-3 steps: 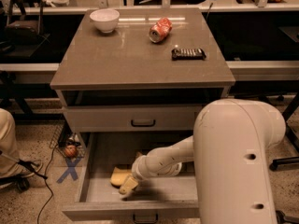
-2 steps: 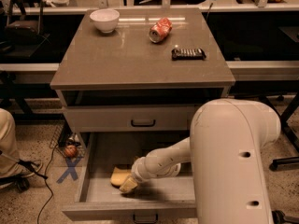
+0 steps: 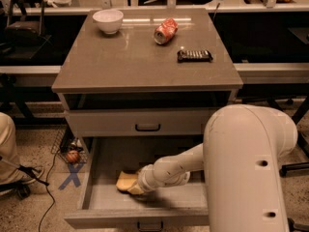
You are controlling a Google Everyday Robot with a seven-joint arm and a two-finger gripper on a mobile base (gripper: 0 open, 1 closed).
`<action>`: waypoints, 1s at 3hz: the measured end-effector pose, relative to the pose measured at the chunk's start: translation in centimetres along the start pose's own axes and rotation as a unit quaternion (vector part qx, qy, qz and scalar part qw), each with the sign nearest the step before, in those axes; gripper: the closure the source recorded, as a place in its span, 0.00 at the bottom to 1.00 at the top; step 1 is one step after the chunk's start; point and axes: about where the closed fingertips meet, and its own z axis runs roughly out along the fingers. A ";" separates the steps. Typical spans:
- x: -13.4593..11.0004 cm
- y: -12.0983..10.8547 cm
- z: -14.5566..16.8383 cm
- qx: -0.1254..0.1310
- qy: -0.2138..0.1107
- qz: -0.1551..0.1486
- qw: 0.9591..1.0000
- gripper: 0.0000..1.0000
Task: Pick sponge from middle drawer and place on counter
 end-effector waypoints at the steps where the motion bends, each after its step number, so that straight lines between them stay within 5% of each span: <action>1: 0.1 -0.5 -2.6 0.004 -0.026 0.003 1.000 0.96; 2: -2.6 -0.1 -5.7 -0.014 -0.084 -0.043 0.995 1.00; 3: -5.7 1.5 -9.9 -0.046 -0.153 -0.088 0.983 1.00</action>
Offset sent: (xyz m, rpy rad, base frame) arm -0.0211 -0.1516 0.1642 0.3915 -0.1803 -0.0050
